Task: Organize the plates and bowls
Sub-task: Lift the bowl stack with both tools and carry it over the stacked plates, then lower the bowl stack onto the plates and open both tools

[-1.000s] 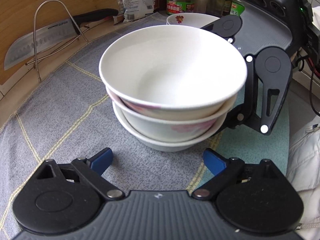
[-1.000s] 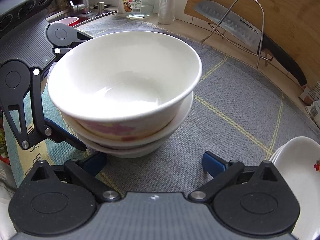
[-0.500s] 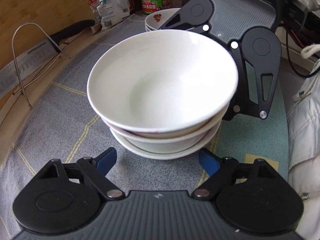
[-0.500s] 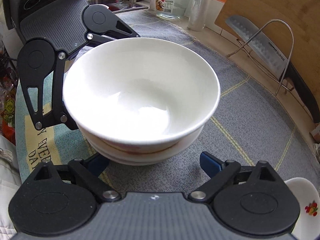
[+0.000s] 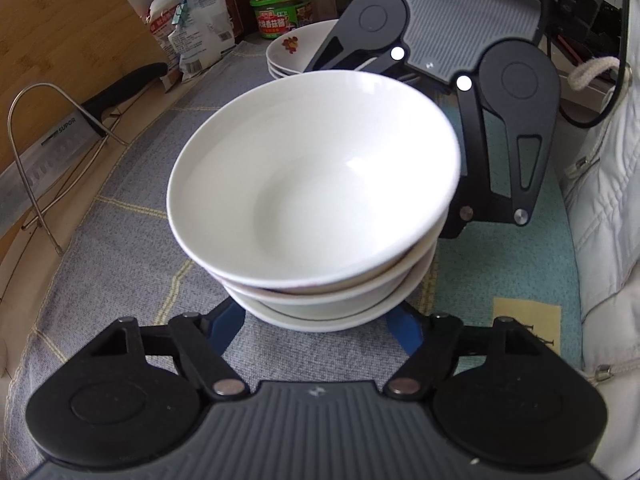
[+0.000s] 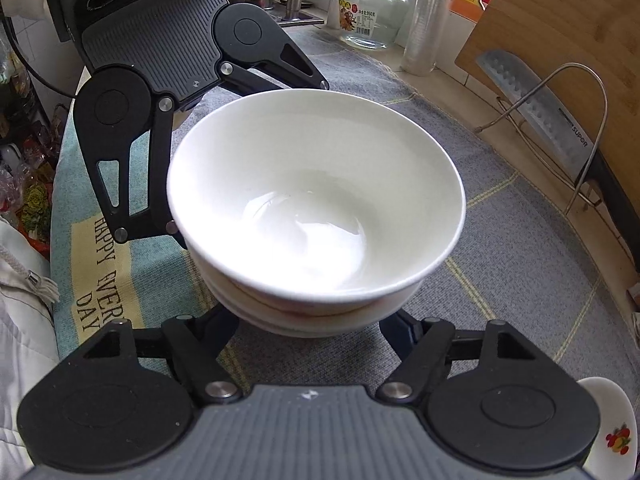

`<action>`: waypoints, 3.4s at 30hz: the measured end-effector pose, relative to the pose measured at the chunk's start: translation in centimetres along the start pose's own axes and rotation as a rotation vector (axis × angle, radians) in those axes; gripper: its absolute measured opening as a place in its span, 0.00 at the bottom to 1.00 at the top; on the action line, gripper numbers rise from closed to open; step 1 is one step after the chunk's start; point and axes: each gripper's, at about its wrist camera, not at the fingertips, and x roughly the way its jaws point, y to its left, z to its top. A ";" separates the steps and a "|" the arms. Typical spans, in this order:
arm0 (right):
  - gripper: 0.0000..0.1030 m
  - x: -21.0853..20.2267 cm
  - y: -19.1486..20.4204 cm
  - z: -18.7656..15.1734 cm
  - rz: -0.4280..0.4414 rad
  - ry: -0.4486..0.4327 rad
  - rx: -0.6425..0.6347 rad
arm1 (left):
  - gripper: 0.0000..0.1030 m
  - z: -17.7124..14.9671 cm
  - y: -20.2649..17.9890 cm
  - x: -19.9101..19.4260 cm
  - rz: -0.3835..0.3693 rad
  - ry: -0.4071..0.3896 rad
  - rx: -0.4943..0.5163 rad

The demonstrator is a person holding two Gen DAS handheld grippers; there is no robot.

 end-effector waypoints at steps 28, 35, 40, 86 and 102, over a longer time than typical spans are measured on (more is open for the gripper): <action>0.77 -1.2 -0.6 1.0 -0.019 0.039 -0.010 | 0.71 1.7 0.0 0.1 0.005 0.009 0.040; 0.77 -2.4 -1.3 1.1 -0.032 0.052 -0.006 | 0.71 2.9 -0.1 -0.2 0.021 0.005 0.067; 0.77 -3.7 -1.8 0.9 -0.038 0.058 0.012 | 0.71 4.3 -0.4 -0.5 0.014 0.003 0.090; 0.77 -11.5 -10.9 -11.2 -0.271 0.163 0.214 | 0.71 19.2 -0.5 11.2 -0.089 -0.087 0.322; 0.77 -10.7 -12.2 -11.7 -0.233 0.172 0.235 | 0.71 19.2 0.4 12.6 -0.121 -0.046 0.289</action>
